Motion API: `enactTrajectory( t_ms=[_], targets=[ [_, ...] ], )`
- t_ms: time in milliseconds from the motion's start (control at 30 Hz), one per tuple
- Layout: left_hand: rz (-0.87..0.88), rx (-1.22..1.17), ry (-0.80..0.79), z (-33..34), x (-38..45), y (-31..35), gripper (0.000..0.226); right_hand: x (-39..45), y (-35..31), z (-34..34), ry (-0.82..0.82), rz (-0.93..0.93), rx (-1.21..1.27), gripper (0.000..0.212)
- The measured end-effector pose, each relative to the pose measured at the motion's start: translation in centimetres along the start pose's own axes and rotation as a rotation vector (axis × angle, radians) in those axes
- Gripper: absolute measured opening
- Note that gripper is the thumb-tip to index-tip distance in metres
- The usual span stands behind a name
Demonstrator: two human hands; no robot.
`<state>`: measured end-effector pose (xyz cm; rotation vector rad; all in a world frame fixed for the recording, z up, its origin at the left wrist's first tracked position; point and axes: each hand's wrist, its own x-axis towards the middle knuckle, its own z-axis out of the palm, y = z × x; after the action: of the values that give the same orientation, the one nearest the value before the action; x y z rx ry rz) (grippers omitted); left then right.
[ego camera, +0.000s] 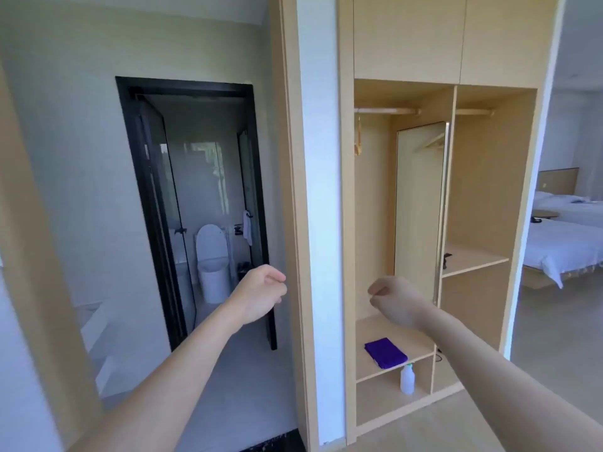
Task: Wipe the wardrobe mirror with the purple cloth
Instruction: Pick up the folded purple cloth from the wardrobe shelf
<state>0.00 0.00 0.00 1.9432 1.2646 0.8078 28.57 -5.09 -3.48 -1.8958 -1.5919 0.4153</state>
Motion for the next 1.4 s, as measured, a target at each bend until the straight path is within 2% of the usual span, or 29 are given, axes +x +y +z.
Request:
enactTrajectory(
  t_ms=[100,400,633,733,867,967,1133,1400],
  targets=[
    [-0.022,0.030,-0.052,2.7,3.3,1.0,0.017,1.5,3.7,-2.1,-0.006,0.023,0.047,0.020],
    [-0.009,0.102,-0.086,10.0,13.4,1.4,0.021,9.4,13.7,-7.4,-0.002,0.145,0.091,0.022],
    [-0.098,0.104,-0.147,13.3,21.6,0.1,0.030,17.1,19.0,-5.7,-0.050,0.247,0.103,0.038],
    [-0.097,0.095,-0.169,15.2,26.3,0.3,0.029,20.6,20.3,-4.9,-0.052,0.256,0.091,0.032],
    [-0.053,0.082,-0.214,17.5,33.1,0.7,0.024,25.8,21.6,-5.5,-0.046,0.280,0.094,0.013],
    [0.002,0.106,-0.239,17.8,38.6,1.5,0.021,29.3,22.2,-7.5,-0.004,0.316,0.098,0.013],
    [0.080,0.068,-0.218,19.3,48.3,2.8,0.011,34.0,24.3,-10.0,0.174,0.355,0.164,0.015],
    [0.095,0.060,-0.368,31.6,58.4,0.9,0.014,39.8,34.1,-8.7,0.109,0.468,0.118,0.015]
  ],
)
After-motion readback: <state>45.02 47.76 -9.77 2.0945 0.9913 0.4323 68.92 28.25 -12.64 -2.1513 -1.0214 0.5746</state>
